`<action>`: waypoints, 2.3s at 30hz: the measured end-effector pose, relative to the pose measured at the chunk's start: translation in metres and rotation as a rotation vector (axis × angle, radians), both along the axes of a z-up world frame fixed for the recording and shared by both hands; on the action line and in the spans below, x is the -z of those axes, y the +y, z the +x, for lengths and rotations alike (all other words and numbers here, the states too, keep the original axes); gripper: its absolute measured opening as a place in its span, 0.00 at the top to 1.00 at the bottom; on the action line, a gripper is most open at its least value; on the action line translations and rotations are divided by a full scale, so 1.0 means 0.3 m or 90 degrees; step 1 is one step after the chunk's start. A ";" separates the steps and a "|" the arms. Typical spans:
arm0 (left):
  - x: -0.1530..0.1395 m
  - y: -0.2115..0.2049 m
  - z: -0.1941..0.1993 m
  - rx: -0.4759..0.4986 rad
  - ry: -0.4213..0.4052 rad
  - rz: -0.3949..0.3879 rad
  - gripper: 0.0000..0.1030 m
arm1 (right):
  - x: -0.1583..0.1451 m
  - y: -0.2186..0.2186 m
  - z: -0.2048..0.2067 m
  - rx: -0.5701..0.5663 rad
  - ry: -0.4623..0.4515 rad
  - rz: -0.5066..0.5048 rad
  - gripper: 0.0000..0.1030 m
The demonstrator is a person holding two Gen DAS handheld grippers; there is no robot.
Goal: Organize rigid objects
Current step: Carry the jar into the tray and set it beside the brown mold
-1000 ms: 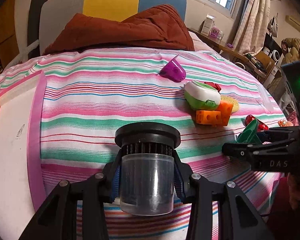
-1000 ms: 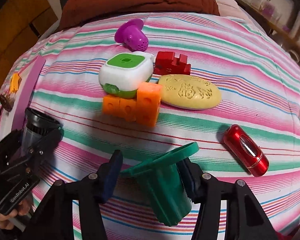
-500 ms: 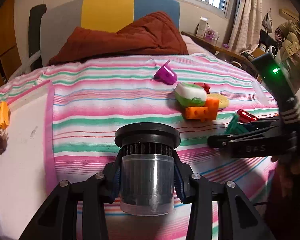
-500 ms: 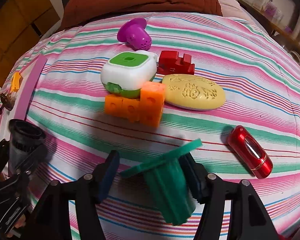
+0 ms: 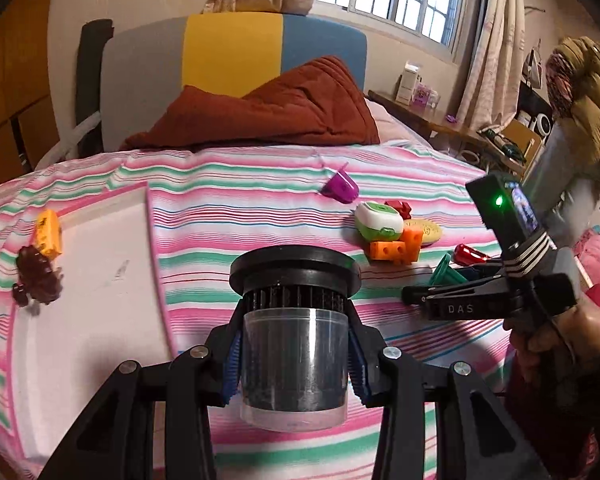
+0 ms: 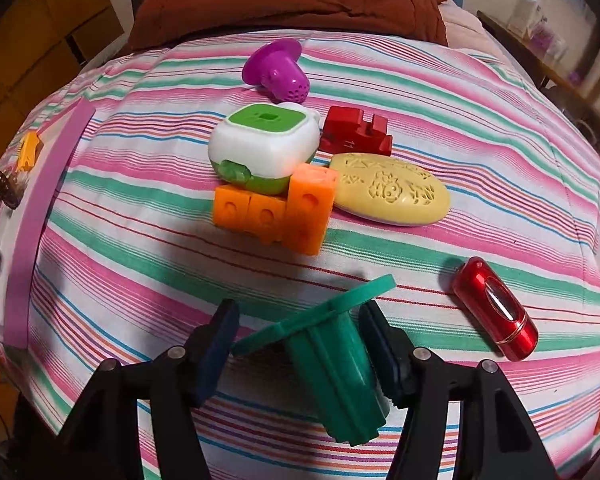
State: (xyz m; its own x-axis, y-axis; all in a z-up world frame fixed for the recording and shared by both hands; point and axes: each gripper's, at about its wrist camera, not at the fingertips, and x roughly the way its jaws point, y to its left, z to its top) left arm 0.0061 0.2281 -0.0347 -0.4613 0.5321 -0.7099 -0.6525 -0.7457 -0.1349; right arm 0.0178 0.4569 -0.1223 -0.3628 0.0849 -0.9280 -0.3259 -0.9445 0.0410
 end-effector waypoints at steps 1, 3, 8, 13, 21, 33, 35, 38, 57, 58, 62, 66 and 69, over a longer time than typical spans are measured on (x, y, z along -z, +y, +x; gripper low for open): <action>-0.012 -0.025 -0.001 -0.006 -0.001 0.006 0.58 | -0.001 -0.001 0.002 -0.001 0.000 0.002 0.39; -0.033 -0.076 -0.005 -0.017 0.005 0.012 0.58 | -0.002 -0.003 0.005 -0.004 0.000 0.006 0.39; -0.055 -0.252 -0.063 -0.082 -0.009 0.020 0.58 | -0.007 0.000 0.024 -0.008 -0.002 0.008 0.39; -0.024 -0.469 -0.133 -0.183 -0.019 0.002 0.58 | -0.001 -0.020 0.009 -0.014 -0.004 0.017 0.39; 0.050 -0.628 -0.193 -0.253 -0.058 -0.005 0.58 | 0.002 -0.014 0.003 -0.026 -0.004 0.035 0.39; 0.116 -0.564 -0.344 -0.254 -0.081 -0.043 0.58 | 0.000 -0.006 0.006 -0.021 -0.002 0.037 0.39; 0.125 -0.550 -0.357 -0.247 -0.066 -0.064 0.58 | -0.004 -0.002 0.005 -0.022 -0.002 0.037 0.39; 0.158 -0.544 -0.389 -0.241 -0.089 -0.067 0.58 | -0.005 0.001 0.005 -0.022 -0.002 0.038 0.39; 0.115 -0.553 -0.369 -0.263 -0.031 -0.075 0.56 | -0.004 0.000 -0.010 -0.018 -0.003 0.038 0.39; 0.117 -0.554 -0.365 -0.263 -0.032 -0.077 0.56 | -0.003 0.001 -0.011 -0.018 -0.003 0.036 0.39; 0.112 -0.565 -0.340 -0.266 -0.027 -0.073 0.56 | -0.008 0.019 -0.012 -0.013 -0.004 0.023 0.39; 0.099 -0.583 -0.313 -0.270 -0.030 -0.057 0.56 | -0.008 0.022 -0.018 -0.011 -0.005 0.019 0.38; 0.085 -0.594 -0.286 -0.271 -0.025 -0.052 0.56 | -0.009 0.034 0.006 0.000 -0.004 0.004 0.38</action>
State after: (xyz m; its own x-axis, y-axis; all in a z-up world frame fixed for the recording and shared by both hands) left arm -0.0796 0.0499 -0.0603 -0.5994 0.2422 -0.7629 -0.2802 -0.9563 -0.0835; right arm 0.0195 0.4670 -0.1197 -0.3575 0.0910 -0.9295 -0.3255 -0.9450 0.0327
